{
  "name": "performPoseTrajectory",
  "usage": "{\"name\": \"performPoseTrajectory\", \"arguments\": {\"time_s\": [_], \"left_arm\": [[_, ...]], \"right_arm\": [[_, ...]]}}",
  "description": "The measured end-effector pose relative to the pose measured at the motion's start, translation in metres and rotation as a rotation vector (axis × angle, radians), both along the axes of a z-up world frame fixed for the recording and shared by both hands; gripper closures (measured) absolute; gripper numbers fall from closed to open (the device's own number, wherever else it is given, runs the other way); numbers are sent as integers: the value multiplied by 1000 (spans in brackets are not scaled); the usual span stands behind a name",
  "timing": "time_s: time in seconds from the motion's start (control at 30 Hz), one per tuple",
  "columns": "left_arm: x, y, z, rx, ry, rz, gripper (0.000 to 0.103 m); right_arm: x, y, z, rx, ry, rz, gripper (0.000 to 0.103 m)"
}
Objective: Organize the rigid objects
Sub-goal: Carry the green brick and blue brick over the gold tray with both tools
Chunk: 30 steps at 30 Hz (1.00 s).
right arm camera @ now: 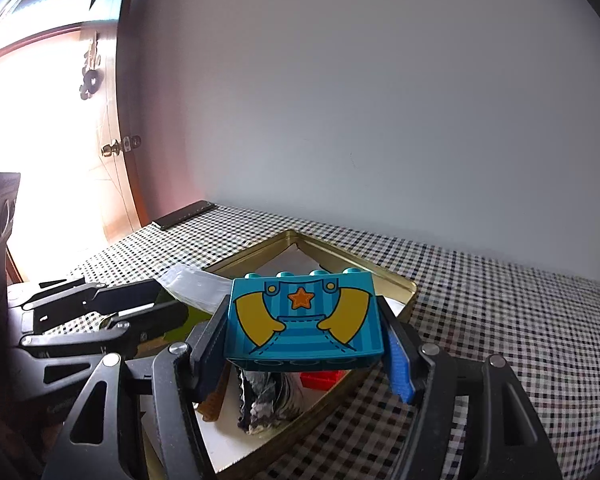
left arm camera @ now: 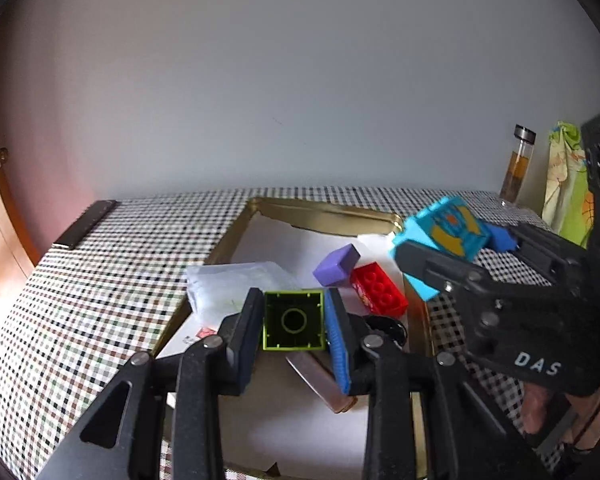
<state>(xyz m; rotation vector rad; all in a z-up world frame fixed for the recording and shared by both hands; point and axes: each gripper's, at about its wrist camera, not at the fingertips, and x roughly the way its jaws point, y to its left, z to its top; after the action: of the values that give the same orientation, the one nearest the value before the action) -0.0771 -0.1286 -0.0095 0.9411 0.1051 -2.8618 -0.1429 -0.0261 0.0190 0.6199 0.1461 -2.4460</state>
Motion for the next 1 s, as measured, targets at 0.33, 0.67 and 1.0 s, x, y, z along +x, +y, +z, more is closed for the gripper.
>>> {"name": "performPoseTrajectory", "arguments": {"time_s": [0.33, 0.67, 1.0], "left_arm": [[-1, 4, -10, 12, -53, -19, 73], [-6, 0, -15, 3, -75, -17, 73], [-13, -3, -20, -20, -93, -26, 73]], "right_arm": [[-21, -11, -4, 32, -63, 27, 35], [-29, -23, -11, 71, -88, 38, 35], [-33, -26, -16, 94, -103, 49, 35]]}}
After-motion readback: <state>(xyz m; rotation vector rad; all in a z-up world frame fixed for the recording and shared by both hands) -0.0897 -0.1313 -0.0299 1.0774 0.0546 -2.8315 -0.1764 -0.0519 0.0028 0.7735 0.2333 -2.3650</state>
